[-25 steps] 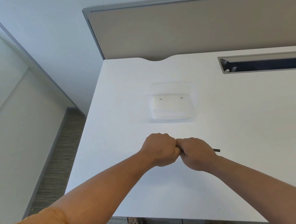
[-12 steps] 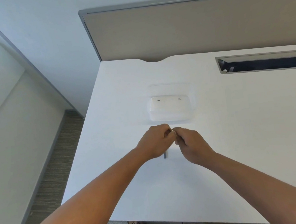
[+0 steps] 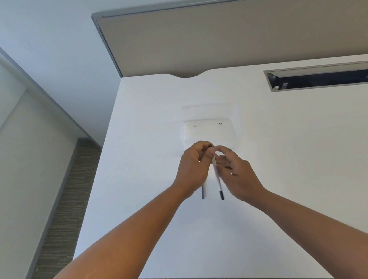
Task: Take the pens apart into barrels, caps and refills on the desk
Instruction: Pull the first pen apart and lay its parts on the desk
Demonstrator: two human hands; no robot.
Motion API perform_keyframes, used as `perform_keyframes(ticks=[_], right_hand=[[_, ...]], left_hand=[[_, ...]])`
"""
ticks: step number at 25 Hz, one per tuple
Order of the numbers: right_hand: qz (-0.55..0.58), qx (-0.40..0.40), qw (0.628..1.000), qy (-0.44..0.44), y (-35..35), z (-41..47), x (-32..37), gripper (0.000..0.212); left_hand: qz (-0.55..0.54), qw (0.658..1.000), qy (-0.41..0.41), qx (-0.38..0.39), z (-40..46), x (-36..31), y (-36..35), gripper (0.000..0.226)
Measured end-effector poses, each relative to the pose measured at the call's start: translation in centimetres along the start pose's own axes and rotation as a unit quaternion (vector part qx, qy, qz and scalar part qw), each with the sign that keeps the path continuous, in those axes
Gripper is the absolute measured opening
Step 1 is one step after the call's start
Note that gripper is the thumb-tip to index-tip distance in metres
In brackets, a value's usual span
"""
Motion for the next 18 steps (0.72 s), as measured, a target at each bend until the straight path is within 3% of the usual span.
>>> perform_keyframes(ticks=[5,11,18], right_hand=[[0.095,-0.074,0.990,-0.071,1.4,0.8,-0.4,0.024],[0.052,-0.032,0.988,-0.139,2.3,1.6,-1.1,0.047],[0.004,0.044,0.978,-0.202,2.2,1.4,-1.5,0.058]], left_hand=[[0.137,0.987,-0.070,0.051,0.2,-0.2,-1.0,0.019],[0.274,0.935,-0.198,0.103,-0.2,-0.2,-2.0,0.023],[0.284,0.929,-0.206,0.115,-0.1,-0.3,-1.8,0.013]])
Point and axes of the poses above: each hand's wrist, its own z-axis towards the middle knuckle, its own y-axis out of the back of the hand, x = y × z, the point moved 5 cm from there along z, towards the middle knuckle, and after that the axes turned 12 degrees about -x, right-handed, at the moved point
